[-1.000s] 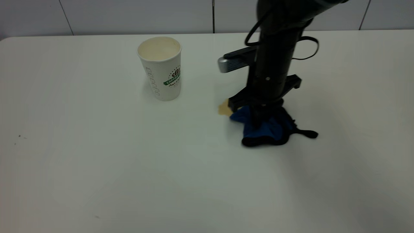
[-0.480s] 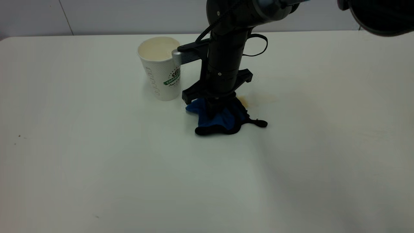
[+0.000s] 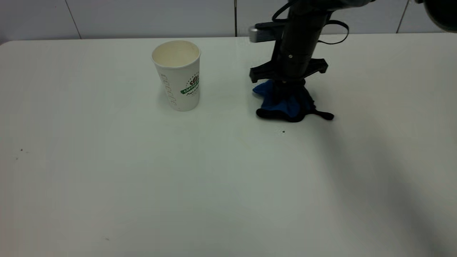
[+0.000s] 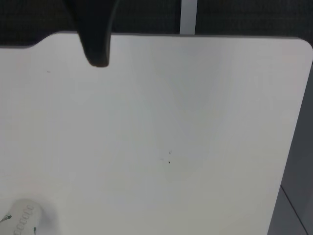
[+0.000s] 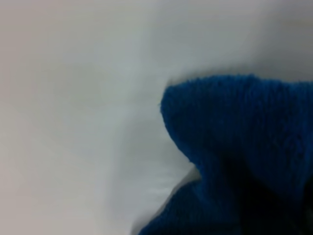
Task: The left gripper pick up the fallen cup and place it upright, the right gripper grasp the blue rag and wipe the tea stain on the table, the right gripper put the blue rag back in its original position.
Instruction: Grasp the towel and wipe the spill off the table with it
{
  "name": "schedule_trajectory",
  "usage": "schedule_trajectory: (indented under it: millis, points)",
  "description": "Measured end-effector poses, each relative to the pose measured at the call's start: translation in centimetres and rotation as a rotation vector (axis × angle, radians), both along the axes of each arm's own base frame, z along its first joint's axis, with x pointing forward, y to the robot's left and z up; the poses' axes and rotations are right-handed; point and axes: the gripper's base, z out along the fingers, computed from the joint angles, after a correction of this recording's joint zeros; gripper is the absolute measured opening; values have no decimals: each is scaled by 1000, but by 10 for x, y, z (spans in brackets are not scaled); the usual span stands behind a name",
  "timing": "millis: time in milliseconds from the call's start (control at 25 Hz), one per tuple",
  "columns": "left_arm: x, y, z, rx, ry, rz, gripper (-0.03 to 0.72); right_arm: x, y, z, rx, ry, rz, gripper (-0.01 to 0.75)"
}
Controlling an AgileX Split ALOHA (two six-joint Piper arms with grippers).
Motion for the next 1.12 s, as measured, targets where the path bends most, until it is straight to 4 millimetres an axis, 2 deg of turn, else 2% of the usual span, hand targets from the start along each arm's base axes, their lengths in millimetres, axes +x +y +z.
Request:
schedule_trajectory:
  millis: [80, 240, 440, 520, 600, 680, 760, 920, 1000, 1120]
  points:
    - [0, 0, 0, 0, 0, 0, 507, -2, -2, -1, -7, 26, -2, 62]
    - [0, 0, 0, 0, 0, 0, 507, -10, 12, -1, 21, 77, 33, 62]
    - [0, 0, 0, 2, 0, -1, 507, -31, 69, 0, 74, 67, 147, 62]
    - [0, 0, 0, 2, 0, -1, 507, -35, 83, -1, 84, 40, 164, 62]
    - [0, 0, 0, 2, 0, -1, 507, -34, 82, -1, 86, 33, 144, 62]
    - [0, 0, 0, 2, 0, -1, 507, -28, 71, -1, 86, 33, 99, 62]
    - [0, 0, 0, 2, 0, -1, 507, -18, 49, -1, 71, 31, 54, 62]
    - [0, 0, 0, 2, 0, -1, 507, 2, -22, -1, 36, 66, -66, 62]
    - [0, 0, 0, 2, 0, -1, 507, 7, -58, -2, 23, 97, -125, 62]
    - [0, 0, 0, 1, 0, -1, 507, 11, -100, -1, 4, 134, -192, 62]
